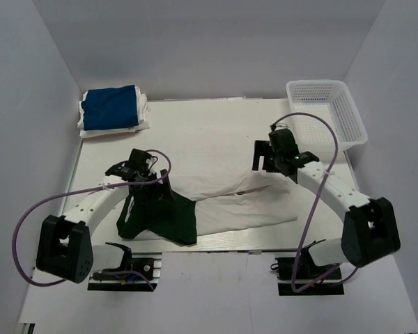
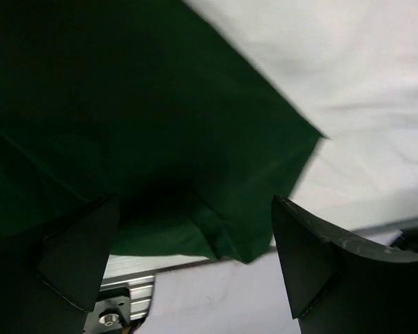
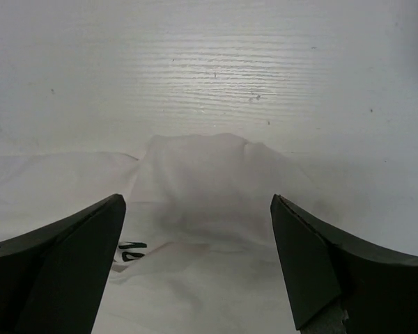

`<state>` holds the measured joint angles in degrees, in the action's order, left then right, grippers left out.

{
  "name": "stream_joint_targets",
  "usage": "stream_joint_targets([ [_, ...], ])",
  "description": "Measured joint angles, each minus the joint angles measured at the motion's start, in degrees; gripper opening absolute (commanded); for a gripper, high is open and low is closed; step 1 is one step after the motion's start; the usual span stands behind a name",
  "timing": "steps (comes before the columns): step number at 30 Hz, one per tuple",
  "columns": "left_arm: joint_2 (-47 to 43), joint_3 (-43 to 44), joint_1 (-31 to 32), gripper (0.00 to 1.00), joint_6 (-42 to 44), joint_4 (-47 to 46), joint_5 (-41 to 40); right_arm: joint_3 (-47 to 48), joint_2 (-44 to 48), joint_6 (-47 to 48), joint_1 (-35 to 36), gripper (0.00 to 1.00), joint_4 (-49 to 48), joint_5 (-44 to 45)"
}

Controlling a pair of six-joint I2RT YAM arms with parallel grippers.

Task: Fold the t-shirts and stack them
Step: Fold the other side of the tshirt into a rectangle

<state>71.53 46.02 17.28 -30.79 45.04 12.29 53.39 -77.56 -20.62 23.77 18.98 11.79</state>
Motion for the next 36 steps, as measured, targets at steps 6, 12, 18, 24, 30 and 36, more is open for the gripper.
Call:
stream_joint_targets([
  [6, 4.52, -4.15, -0.42, 1.00, -1.42, -2.23, -3.52, 2.34, -7.80, 2.80, 4.04, 0.90, 4.70, 1.62],
  [12, 7.74, -3.52, -0.42, 1.00, -2.32, -0.17, -5.09, -4.35, -5.18, -2.80, 5.44, 0.90, 14.64, 7.45],
  [18, 7.43, -2.12, -0.46, 1.00, -3.61, 7.56, -4.48, -16.33, 9.16, -16.15, 5.11, 0.90, 24.44, 7.32],
  [24, 6.14, -3.65, -0.22, 1.00, -5.73, 13.94, -0.24, -19.69, 20.70, -20.26, 5.07, 0.90, 23.78, 6.10],
  [30, 4.96, -2.32, -0.17, 0.90, -7.65, 19.15, -0.55, -4.48, 10.56, -11.19, 5.14, 0.90, 16.98, 7.61],
  [36, -0.48, -1.36, -0.13, 0.89, -9.86, 25.79, -2.91, -0.31, 5.38, -5.27, 5.16, 0.90, 10.23, 9.27],
])
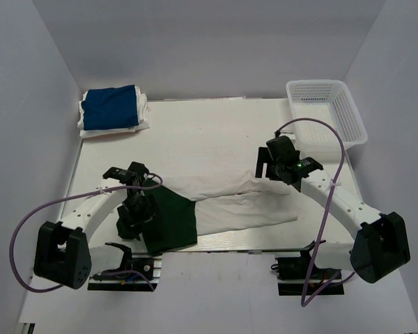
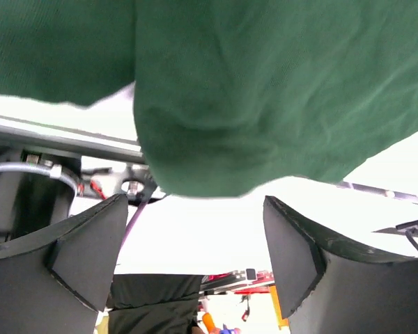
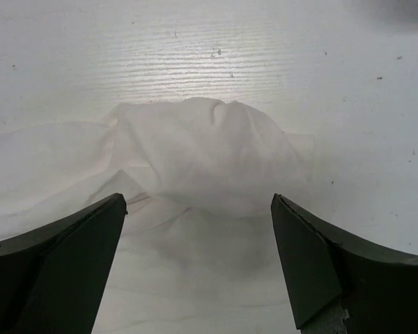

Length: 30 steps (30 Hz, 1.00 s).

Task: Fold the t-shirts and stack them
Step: Fold the other side of the tshirt into a rectangle

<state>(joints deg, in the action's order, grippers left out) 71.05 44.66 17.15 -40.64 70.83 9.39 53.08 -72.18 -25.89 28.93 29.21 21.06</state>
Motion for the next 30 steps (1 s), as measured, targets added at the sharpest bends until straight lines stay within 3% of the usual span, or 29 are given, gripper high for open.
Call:
stream_joint_targets([
  [6, -2.25, -0.20, 0.00, 0.89, -1.97, 1.77, 0.07, -0.04, -1.46, 2.23, -0.04, 0.90, -3.98, -0.35],
  [11, -1.01, -6.51, 0.28, 0.82, -4.50, -3.78, 1.22, -0.04, -3.67, 3.37, -0.04, 0.90, -4.59, -0.61],
  [12, -1.03, -8.76, 0.28, 0.76, -5.14, -4.96, 1.62, -0.04, -3.91, 3.67, -0.02, 0.90, -4.63, -0.63],
  [16, -1.01, -13.92, 0.33, 0.69, -7.54, -7.91, 2.84, -0.04, -4.11, 4.04, -0.04, 0.90, -4.74, -0.63],
  [24, -0.46, -14.67, 0.33, 0.22, -10.08, -13.68, 1.92, -0.07, -4.11, 3.87, -0.04, 0.90, -5.35, -0.63],
  [25, -0.39, -14.88, 0.33, 0.04, -10.25, -14.21, 1.84, -0.07, -4.11, 3.87, -0.04, 0.90, -5.35, -0.63],
  [26, -0.24, -14.95, 0.33, 0.00, -10.54, -14.38, 1.77, -0.07, -4.09, 3.87, -0.04, 0.90, -5.35, -0.59],
  [30, -0.26, -14.08, 0.76, 0.00, -10.40, -13.27, 1.51, -0.07, -3.96, 3.87, -0.04, 0.90, -5.35, -0.59],
])
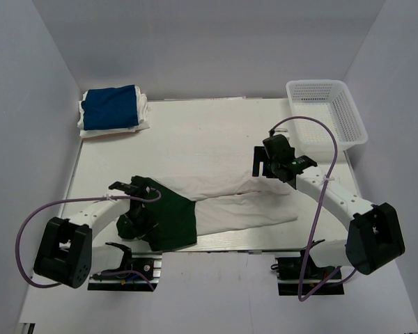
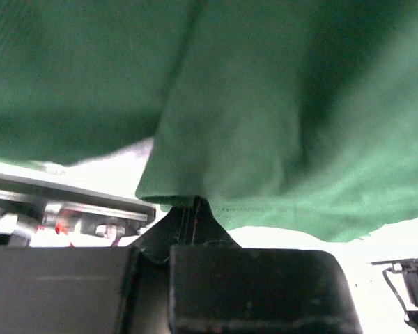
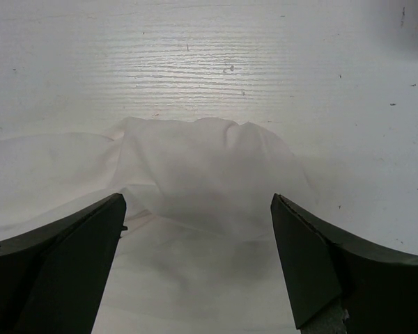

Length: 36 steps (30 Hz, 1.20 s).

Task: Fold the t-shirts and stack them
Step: Fold the other side of the tshirt into a rectangle

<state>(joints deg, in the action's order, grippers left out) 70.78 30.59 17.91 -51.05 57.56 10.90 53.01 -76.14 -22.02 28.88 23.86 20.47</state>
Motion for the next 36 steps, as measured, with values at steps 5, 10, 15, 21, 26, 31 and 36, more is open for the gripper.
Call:
stream_joint_targets([
  [5, -1.68, 8.59, 0.13, 0.04, 2.49, 6.08, -0.57, -0.35, 0.20, 0.00, 0.00, 0.90, -0.13, -0.04],
  [10, -0.04, 20.06, 0.09, 0.00, 6.82, 7.52, -0.37, -0.68, 0.20, 0.00, 0.00, 0.90, -0.26, -0.20],
  [15, 7.08, 27.08, -0.57, 0.00, 9.27, 9.31, -5.40, -0.72, 0.20, 0.22, 0.00, 0.90, -0.24, -0.15],
  [21, 10.25, 31.98, -1.03, 0.00, 8.39, 15.02, -16.11, -0.72, 0.17, 1.05, 0.00, 0.90, -0.26, 0.44],
  [26, 8.96, 29.59, -1.36, 0.14, 6.21, 17.46, -19.23, -0.72, 0.17, 1.51, 0.00, 0.90, -0.33, 0.48],
  [31, 9.01, 22.43, -1.36, 0.86, 4.94, 19.26, -18.01, -0.72, -0.28, 1.79, -0.02, 0.90, -0.44, 0.63],
  [36, 9.84, 23.58, -1.36, 1.00, 4.07, 20.31, -18.56, -0.72, -0.55, 2.60, -0.02, 0.90, -0.50, 0.90],
])
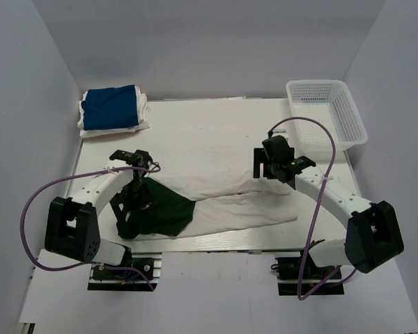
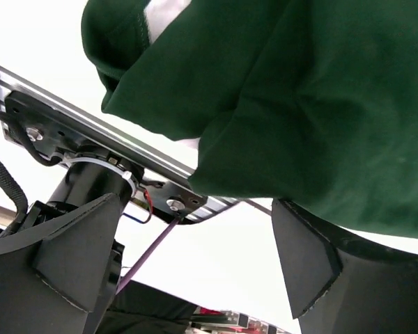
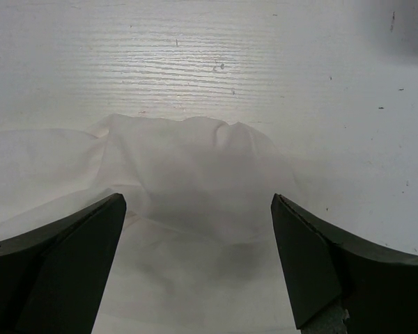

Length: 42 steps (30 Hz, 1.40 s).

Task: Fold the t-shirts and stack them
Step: Fold the other side of the tshirt into a rectangle

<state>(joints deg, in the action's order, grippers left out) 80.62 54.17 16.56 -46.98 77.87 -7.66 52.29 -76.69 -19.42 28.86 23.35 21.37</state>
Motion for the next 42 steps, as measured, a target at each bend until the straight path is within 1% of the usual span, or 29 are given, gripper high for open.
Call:
stream_joint_targets([
  [5, 2.67, 7.82, 0.00, 1.00, 1.20, 0.17, -0.09, 0.28, -1.60, 0.39, -0.04, 0.90, -0.17, 0.07],
  [8, 4.17, 12.24, 0.00, 1.00, 2.93, -3.45, 1.27, 0.92, -4.13, 0.52, -0.35, 0.90, -0.48, -0.55],
  [11, 6.38, 13.81, 0.04, 1.00, 4.20, -9.31, 4.59, 1.36, -7.02, 0.44, -0.92, 0.90, -0.83, -1.36],
  [15, 12.24, 13.07, 0.68, 1.00, 5.46, -16.09, 8.26, 3.37, -9.94, 0.17, -2.08, 0.90, -0.94, -3.80],
  [18, 16.48, 9.49, 0.94, 1.00, 6.03, -20.20, 9.66, 5.64, -11.13, 0.15, -2.95, 0.90, -1.25, -4.42],
  [21, 17.99, 4.68, 0.79, 1.00, 6.16, -22.47, 10.27, 8.22, -13.62, 0.17, -3.78, 0.90, -1.90, -5.20],
  [23, 17.99, 3.32, 0.42, 1.00, 6.16, -22.64, 10.73, 9.35, -15.72, 0.26, -4.24, 0.90, -2.60, -5.81],
  [24, 17.92, 3.28, 0.37, 1.00, 6.14, -22.67, 10.88, 9.73, -16.79, 0.35, -4.48, 0.88, -2.86, -6.49],
  [26, 17.97, 3.28, 0.28, 1.00, 6.27, -22.84, 11.08, 9.86, -18.64, 0.57, -4.81, 0.78, -3.26, -7.85],
  [27, 18.08, 3.30, 0.26, 1.00, 6.29, -22.91, 11.10, 9.86, -19.50, 0.70, -4.90, 0.68, -3.21, -8.50],
  [28, 18.23, 3.43, 0.17, 1.00, 6.47, -22.84, 11.10, 9.88, -20.35, 0.87, -4.98, 0.45, -3.19, -9.07],
  [29, 18.45, 3.61, 0.15, 1.00, 6.58, -22.77, 11.13, 9.88, -20.90, 1.05, -5.05, 0.34, -3.08, -9.55],
  [32, 19.10, 4.15, 0.11, 1.00, 6.82, -22.32, 11.19, 9.88, -21.66, 0.28, -5.22, 0.11, -2.58, -9.29],
  [35, 19.45, 4.59, 0.11, 1.00, 7.13, -22.16, 11.21, 10.23, -21.22, 0.39, -5.29, 0.00, -2.34, -8.15],
  [42, 19.89, 4.85, 0.11, 1.00, 7.30, -22.10, 11.19, 16.39, -20.65, 0.09, -6.25, 0.00, -2.03, -2.45],
])
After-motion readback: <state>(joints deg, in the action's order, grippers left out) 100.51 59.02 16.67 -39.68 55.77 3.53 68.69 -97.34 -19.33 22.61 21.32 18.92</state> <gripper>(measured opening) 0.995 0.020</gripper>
